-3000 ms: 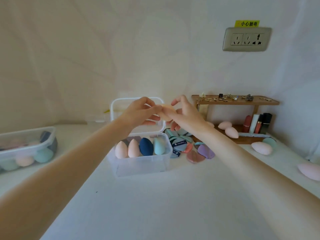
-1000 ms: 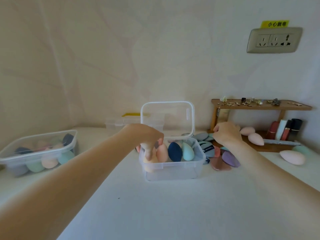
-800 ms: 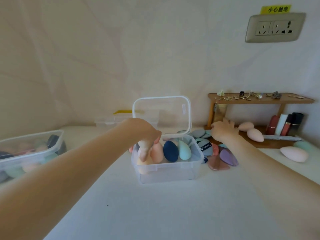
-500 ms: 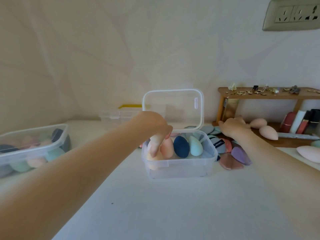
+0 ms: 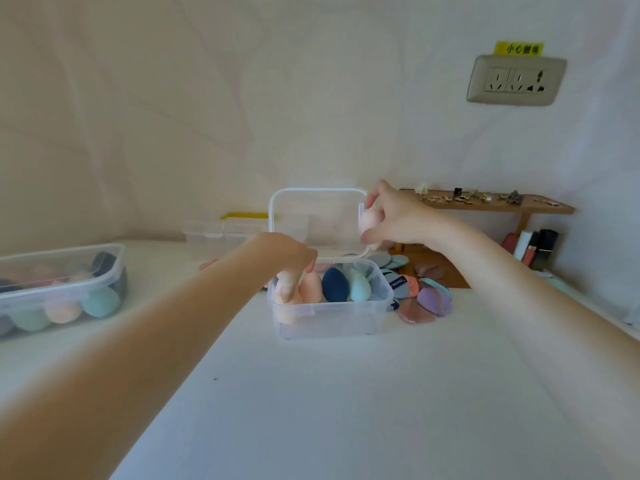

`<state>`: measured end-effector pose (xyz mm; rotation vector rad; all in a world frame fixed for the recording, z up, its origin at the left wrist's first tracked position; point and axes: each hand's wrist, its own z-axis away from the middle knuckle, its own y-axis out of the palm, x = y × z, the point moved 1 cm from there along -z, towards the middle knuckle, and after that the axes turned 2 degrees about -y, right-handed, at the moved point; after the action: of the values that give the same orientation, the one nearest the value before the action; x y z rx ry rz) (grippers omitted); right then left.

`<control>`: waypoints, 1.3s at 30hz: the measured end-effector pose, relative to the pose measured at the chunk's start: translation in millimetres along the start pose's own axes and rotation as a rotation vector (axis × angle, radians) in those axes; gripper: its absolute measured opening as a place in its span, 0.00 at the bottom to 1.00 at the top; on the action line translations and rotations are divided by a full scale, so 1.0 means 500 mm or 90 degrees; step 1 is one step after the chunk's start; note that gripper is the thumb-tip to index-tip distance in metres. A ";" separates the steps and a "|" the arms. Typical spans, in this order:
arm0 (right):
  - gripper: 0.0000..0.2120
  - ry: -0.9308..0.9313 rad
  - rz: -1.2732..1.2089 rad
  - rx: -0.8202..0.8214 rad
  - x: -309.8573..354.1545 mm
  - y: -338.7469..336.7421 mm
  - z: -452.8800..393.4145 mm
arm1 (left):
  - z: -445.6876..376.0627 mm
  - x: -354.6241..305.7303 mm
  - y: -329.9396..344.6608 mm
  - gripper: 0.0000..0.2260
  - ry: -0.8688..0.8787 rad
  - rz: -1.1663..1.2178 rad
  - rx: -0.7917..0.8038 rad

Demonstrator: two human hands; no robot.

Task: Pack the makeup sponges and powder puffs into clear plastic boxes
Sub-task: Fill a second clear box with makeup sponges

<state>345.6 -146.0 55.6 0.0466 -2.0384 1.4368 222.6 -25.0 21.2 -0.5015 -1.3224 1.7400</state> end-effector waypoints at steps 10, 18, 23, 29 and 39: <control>0.10 -0.068 0.143 0.300 0.044 0.122 0.022 | 0.039 0.016 0.031 0.27 0.013 0.070 -0.122; 0.07 -0.036 0.170 0.336 0.074 0.154 0.004 | 0.038 0.017 0.043 0.22 0.018 0.090 -0.145; 0.09 -0.026 0.179 0.324 0.082 0.153 -0.003 | 0.038 0.018 0.043 0.22 0.023 0.089 -0.135; 0.07 -0.063 0.231 0.297 0.082 0.168 0.002 | 0.034 0.023 0.047 0.19 0.035 0.096 -0.141; 0.10 -0.021 0.190 0.242 0.089 0.181 0.022 | 0.037 0.035 0.041 0.24 0.037 0.119 -0.147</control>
<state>270.9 -104.7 0.9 -0.0789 -1.8243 2.0073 191.3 -22.4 12.1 -0.8231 -1.4822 1.7147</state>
